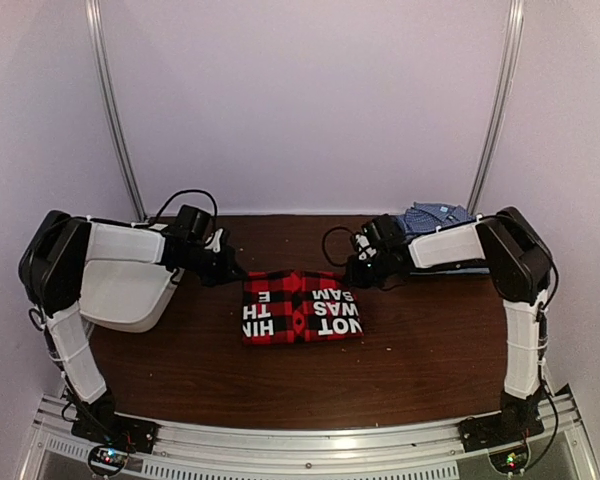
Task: Fold and stack the long sleeve shirts
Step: Fold the 2/3-rectangle-folded shirt at the center of the board.
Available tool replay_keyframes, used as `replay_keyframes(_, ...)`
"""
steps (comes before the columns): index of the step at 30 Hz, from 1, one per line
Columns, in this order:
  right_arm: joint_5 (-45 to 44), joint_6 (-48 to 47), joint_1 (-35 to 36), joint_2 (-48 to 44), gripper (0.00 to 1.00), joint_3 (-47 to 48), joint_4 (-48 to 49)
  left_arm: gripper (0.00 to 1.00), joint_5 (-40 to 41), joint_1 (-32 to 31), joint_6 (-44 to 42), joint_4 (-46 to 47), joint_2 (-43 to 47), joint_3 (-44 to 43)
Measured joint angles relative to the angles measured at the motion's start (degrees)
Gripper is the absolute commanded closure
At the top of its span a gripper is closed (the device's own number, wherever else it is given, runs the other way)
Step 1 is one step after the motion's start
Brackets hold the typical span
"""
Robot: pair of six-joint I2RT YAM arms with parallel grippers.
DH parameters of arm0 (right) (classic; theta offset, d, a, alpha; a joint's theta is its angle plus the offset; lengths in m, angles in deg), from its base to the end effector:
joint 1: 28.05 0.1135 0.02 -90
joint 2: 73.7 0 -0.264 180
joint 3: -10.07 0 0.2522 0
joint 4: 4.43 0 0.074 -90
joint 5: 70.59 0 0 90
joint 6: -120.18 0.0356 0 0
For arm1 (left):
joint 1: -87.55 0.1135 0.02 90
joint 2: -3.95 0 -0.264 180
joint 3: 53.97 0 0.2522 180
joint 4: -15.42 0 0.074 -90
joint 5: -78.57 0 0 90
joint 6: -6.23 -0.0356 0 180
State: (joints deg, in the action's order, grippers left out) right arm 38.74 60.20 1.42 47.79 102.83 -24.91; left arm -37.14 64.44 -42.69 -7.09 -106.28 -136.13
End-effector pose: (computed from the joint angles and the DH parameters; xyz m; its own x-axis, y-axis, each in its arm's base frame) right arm 0.3854 0.2313 0.1359 -0.8972 0.0353 -0.4403 -0.2352 0.8056 0.5438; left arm 0.3629 -0.1717 0.1606 -0.9345 -0.2449 -0.2584 -0.0093 0.7424 -0.6699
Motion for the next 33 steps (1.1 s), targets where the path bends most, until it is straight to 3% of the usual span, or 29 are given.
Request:
replay_keyframes(3,-0.1,-0.2,1.5,-4.6,1.00,-5.2,0.4,1.00,0.7,-0.4,0.9,0.9,7.3,5.6)
replay_keyframes(6,-0.3,-0.3,1.6,-9.1,1.00,-8.5,0.9,1.00,0.9,-0.5,0.9,2.2,8.4,5.9)
replay_keyframes(16,-1.7,-0.7,-0.1,-11.2,1.00,-8.9,2.2,1.00,1.4,-0.5,0.4,1.7,1.6,-1.2)
replay_keyframes(18,-2.1,-0.8,-0.5,-11.0,1.00,-8.9,2.3,0.93,1.4,-0.5,-0.2,1.1,-0.6,-3.9)
replay_keyframes(22,-3.5,-1.1,-1.2,-10.2,0.81,-8.8,1.6,0.65,1.6,-0.3,-1.9,0.3,-4.7,-8.5)
replay_keyframes(24,-4.9,-1.3,-1.7,-10.1,0.73,-8.7,0.2,0.57,1.7,0.3,-2.8,-1.2,-5.9,-10.5)
replay_keyframes(27,-6.9,-1.1,-1.9,-10.4,0.62,-8.3,-1.4,0.53,2.2,1.2,-4.8,-4.4,-6.5,-14.2)
replay_keyframes(33,-11.7,-1.3,1.0,-14.3,0.61,-7.8,-5.1,0.56,2.4,2.1,-7.5,-5.3,-3.1,-14.6)
